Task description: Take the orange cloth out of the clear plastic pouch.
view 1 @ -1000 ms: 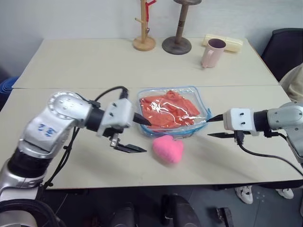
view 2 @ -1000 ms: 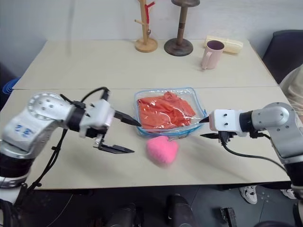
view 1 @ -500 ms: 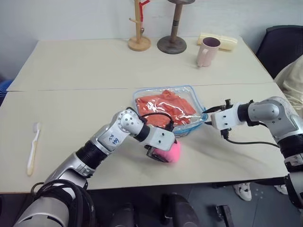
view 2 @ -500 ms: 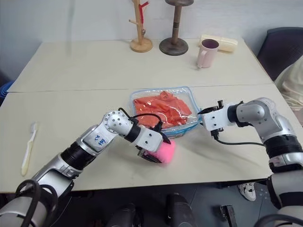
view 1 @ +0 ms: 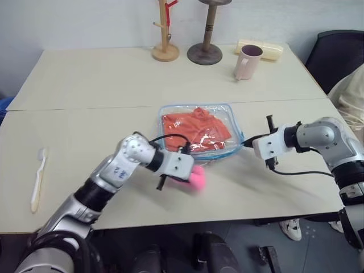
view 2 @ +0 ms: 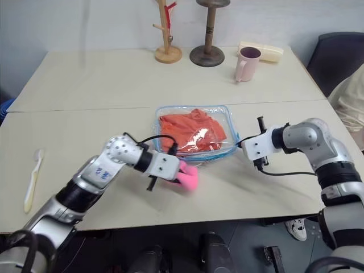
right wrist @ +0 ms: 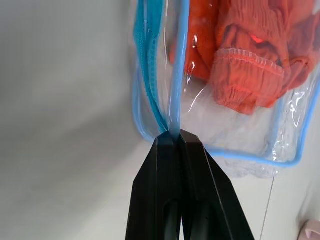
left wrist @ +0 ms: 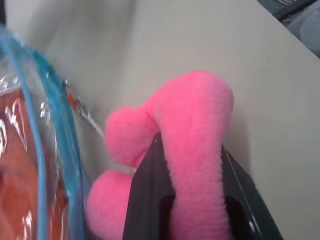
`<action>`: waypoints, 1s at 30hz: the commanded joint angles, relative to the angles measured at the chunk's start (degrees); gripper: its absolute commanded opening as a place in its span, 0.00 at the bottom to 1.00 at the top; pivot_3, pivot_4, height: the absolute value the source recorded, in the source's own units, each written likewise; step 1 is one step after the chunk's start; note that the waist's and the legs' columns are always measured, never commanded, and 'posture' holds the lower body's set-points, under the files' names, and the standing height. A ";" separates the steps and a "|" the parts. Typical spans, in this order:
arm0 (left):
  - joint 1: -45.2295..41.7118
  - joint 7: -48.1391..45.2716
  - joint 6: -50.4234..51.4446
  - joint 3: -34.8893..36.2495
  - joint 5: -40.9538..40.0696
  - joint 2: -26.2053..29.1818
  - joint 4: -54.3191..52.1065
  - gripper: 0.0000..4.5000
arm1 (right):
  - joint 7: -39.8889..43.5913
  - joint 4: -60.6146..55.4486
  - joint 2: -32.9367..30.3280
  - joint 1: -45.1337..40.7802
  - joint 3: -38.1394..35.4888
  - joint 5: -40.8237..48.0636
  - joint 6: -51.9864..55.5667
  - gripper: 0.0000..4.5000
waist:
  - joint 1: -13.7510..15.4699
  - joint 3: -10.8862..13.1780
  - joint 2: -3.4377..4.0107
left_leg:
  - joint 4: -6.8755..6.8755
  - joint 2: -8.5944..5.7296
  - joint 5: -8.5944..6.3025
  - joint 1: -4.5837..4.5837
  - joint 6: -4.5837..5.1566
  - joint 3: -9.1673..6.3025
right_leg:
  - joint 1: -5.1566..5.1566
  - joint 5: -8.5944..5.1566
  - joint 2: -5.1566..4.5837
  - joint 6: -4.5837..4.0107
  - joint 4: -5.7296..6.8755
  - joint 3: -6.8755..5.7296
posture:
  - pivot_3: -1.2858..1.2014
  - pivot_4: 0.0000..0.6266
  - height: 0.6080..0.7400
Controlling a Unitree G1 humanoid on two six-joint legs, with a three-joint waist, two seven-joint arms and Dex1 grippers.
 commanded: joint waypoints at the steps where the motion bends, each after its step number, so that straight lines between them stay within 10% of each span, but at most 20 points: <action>1: 6.13 -0.04 8.07 8.75 -5.18 6.29 -9.46 0.04 | 1.53 -6.72 -2.82 2.72 -2.59 4.39 1.25 0.00 | 0.16 0.01 0.01 | 0.00 0.00 0.00 0.00 0.00 -0.02 | 0.00 0.00 -0.01 0.00 0.00 0.00 | 0.52 0.24 1.00; 13: 22.72 -0.76 14.26 34.83 -14.91 23.70 -4.94 0.04 | 2.20 -17.67 -6.79 11.03 -5.21 8.64 4.14 0.00 | 0.36 0.04 0.06 | -0.02 -0.01 0.00 -0.03 0.00 -0.13 | 0.06 -0.02 -0.07 -0.03 -0.17 -0.11 | 0.52 0.24 1.00; 25: 23.24 2.45 13.55 32.46 -16.96 21.55 -2.35 0.04 | -1.62 -20.88 -6.87 14.77 -6.53 8.81 6.44 0.00 | 0.39 0.04 0.06 | -0.04 -0.01 -0.01 -0.03 0.00 -0.09 | 0.04 -0.02 -0.06 -0.04 -0.13 -0.11 | 0.52 0.24 1.00; 30: 23.18 1.53 16.18 33.42 -19.60 22.34 -1.08 0.39 | -0.23 -26.76 -9.91 21.27 -10.51 13.76 12.09 0.22 | 0.49 0.04 0.07 | -0.04 -0.01 -0.01 -0.04 0.00 -0.10 | 0.04 -0.02 -0.07 -0.04 -0.14 -0.11 | 0.52 0.24 1.00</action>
